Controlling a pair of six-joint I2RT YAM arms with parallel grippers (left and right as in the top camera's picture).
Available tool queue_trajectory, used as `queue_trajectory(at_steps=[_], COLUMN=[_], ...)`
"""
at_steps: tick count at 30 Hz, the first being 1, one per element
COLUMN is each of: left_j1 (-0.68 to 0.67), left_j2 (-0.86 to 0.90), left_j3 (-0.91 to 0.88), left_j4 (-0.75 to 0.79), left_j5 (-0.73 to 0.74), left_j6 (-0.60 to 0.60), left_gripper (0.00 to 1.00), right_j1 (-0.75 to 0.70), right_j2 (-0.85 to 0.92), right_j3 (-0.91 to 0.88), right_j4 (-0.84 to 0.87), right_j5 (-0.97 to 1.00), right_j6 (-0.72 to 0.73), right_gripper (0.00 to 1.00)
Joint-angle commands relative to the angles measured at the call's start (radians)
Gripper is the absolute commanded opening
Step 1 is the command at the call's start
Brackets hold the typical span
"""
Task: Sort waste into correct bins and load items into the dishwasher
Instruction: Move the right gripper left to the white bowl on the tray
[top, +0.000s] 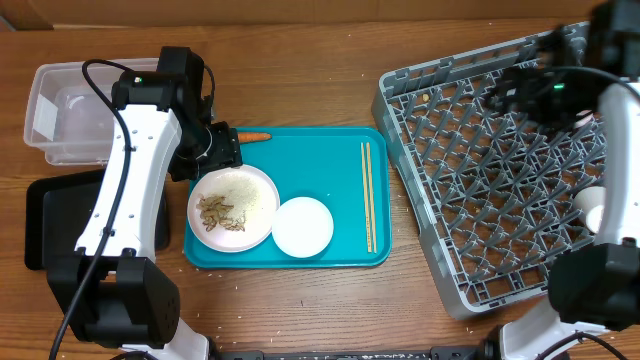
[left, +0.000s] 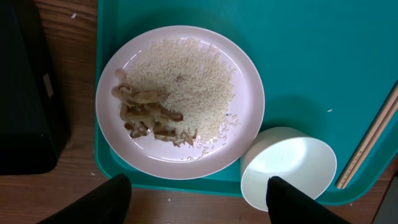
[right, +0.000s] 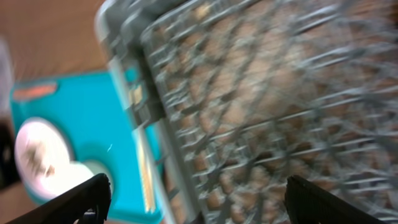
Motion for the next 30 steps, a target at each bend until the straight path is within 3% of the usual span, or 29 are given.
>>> queue_trajectory(at_steps=[1,7,10,16,23,30], left_j1=[-0.007,-0.007,-0.007,-0.007,-0.007,-0.007], left_j2=[-0.024,-0.024,-0.024,-0.024,-0.024,-0.024], left_j3=[0.015,0.015,0.015,0.015,0.015,0.015], left_j4=[0.0,-0.002,-0.004,-0.004,-0.003,-0.004], left_j5=[0.008,0.008,0.008,0.008,0.008,0.008], left_j6=[-0.006,-0.006,-0.006,-0.006,-0.006,-0.006], left_gripper=[0.72,0.73,0.73,0.73,0.73,0.73], right_j1=[0.118,0.36,0.488,0.622,0.749,0.831], right_j2=[-0.025,-0.025,-0.025,-0.025,-0.025,-0.025], right_j3=[0.005,-0.055,-0.181,-0.372,-0.592,-0.73], right_j4=[-0.027,-0.03,0.032,0.171,0.446,0.673], right_j5=[-0.019,-0.018,-0.012,-0.011,0.022,0.141], right_j6=[-0.008,-0.002,0.085,0.155,0.269,0.468], right_gripper=[0.92,0.91,0.88,0.87,0.83,0.68])
